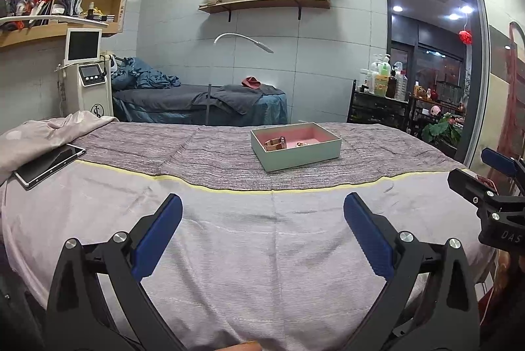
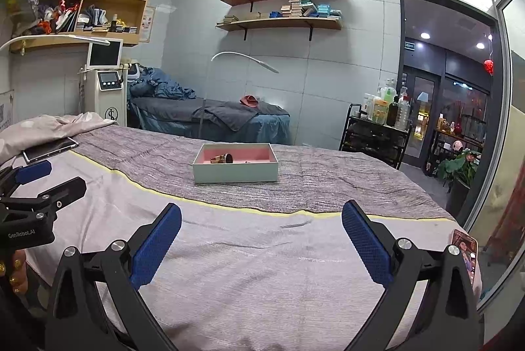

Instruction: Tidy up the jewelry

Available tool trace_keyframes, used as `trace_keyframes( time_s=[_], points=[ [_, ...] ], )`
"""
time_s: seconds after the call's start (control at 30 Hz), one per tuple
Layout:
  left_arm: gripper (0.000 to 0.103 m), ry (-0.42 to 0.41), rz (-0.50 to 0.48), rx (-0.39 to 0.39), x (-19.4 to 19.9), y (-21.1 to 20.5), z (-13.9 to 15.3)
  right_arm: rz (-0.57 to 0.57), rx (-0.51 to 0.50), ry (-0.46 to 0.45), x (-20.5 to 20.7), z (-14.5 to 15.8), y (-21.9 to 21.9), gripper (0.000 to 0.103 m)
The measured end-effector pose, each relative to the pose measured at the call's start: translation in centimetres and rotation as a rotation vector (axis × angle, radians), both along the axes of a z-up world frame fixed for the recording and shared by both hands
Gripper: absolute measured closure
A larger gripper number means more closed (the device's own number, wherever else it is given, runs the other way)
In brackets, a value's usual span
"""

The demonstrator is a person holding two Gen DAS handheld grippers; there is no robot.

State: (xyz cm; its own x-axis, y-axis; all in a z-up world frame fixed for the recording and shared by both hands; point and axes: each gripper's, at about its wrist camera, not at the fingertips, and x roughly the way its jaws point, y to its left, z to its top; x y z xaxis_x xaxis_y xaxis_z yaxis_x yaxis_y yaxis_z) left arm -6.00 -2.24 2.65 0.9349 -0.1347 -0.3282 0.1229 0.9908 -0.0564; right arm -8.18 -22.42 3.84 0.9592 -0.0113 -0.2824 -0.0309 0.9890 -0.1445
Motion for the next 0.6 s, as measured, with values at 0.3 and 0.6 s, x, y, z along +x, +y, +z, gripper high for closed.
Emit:
trace_keyframes(
  time_s=[0.3, 0.6],
  points=[
    [0.006, -0.005, 0.003, -0.007, -0.09, 0.15, 0.08, -0.003, 0.017, 0.0, -0.04, 0.18, -0.38, 0.007],
    [0.006, -0.001, 0.011, -0.002, -0.01, 0.05, -0.04, -0.003, 0.018, 0.002, -0.06, 0.14, -0.57, 0.007]
  ],
)
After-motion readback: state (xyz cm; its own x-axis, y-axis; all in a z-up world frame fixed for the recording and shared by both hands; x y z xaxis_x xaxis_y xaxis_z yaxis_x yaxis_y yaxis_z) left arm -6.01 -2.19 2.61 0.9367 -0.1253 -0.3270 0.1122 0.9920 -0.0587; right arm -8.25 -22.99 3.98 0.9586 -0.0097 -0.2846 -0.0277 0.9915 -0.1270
